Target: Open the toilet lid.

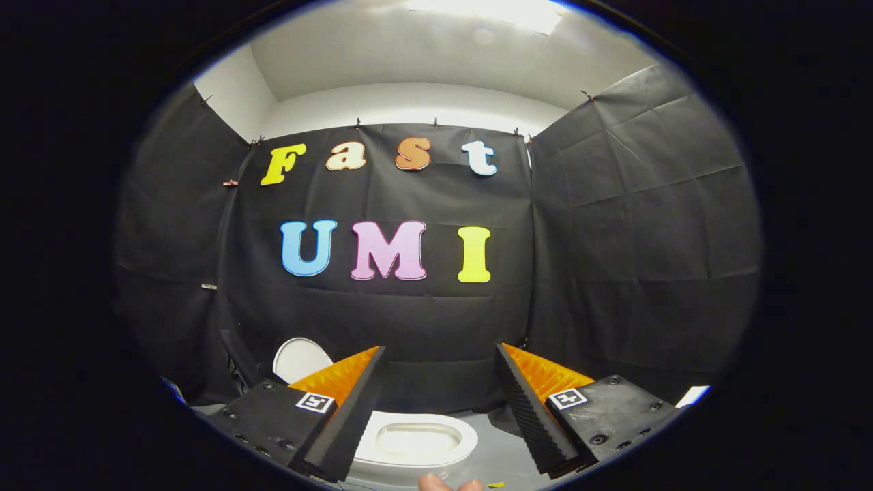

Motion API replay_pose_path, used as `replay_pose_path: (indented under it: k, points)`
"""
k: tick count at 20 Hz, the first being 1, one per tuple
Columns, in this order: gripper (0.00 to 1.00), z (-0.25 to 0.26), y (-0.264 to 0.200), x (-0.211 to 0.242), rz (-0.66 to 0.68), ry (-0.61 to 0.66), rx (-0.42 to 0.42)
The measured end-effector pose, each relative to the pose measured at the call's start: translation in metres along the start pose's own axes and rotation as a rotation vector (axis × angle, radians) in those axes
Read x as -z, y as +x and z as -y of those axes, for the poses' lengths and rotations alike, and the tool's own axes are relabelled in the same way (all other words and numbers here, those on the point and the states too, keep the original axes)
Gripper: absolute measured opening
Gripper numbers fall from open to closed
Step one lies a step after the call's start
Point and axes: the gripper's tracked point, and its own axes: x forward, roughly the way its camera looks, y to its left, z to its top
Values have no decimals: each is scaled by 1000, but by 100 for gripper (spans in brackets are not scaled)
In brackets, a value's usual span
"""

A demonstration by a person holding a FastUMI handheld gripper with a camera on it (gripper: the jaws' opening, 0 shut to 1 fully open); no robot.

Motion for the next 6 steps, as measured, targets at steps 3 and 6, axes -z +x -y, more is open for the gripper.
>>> replay_pose_path:
  k: [3,6]
  points:
    - [98,4,-1,1,-1,6,11]
    - [98,5,-1,0,2,3,17]
